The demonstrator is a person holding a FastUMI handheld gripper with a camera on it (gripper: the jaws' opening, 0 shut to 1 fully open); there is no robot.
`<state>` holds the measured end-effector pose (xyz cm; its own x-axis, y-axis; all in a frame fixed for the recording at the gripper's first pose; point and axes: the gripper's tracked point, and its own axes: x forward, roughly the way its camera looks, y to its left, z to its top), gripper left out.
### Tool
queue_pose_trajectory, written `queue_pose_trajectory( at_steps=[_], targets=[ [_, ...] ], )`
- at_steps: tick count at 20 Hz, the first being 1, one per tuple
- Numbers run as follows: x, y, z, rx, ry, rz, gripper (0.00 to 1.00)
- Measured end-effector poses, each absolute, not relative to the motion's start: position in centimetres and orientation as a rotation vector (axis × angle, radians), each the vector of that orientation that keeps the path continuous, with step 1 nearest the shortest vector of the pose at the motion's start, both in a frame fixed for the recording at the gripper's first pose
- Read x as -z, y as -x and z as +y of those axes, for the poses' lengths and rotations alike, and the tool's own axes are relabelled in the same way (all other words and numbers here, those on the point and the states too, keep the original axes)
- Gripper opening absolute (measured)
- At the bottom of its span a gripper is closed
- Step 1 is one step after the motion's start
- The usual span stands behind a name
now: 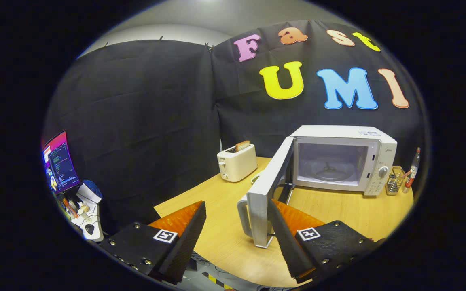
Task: Open the microwave, put the food inside, and close the microwave door.
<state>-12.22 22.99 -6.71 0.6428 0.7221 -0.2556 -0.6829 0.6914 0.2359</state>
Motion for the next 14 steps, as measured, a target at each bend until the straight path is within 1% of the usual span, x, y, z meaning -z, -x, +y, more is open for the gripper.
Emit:
queue_pose_trajectory(
  at_steps=[1, 9, 14],
  targets=[
    [6.6, 11.4, 21.4, -0.776, -0.129, 0.344, 0.94],
    [9.7, 6.2, 9.2, -0.535, -0.228, 0.434, 0.95],
    [12.5, 4.8, 3.8, -0.442, -0.273, 0.508, 0.95]
  ],
)
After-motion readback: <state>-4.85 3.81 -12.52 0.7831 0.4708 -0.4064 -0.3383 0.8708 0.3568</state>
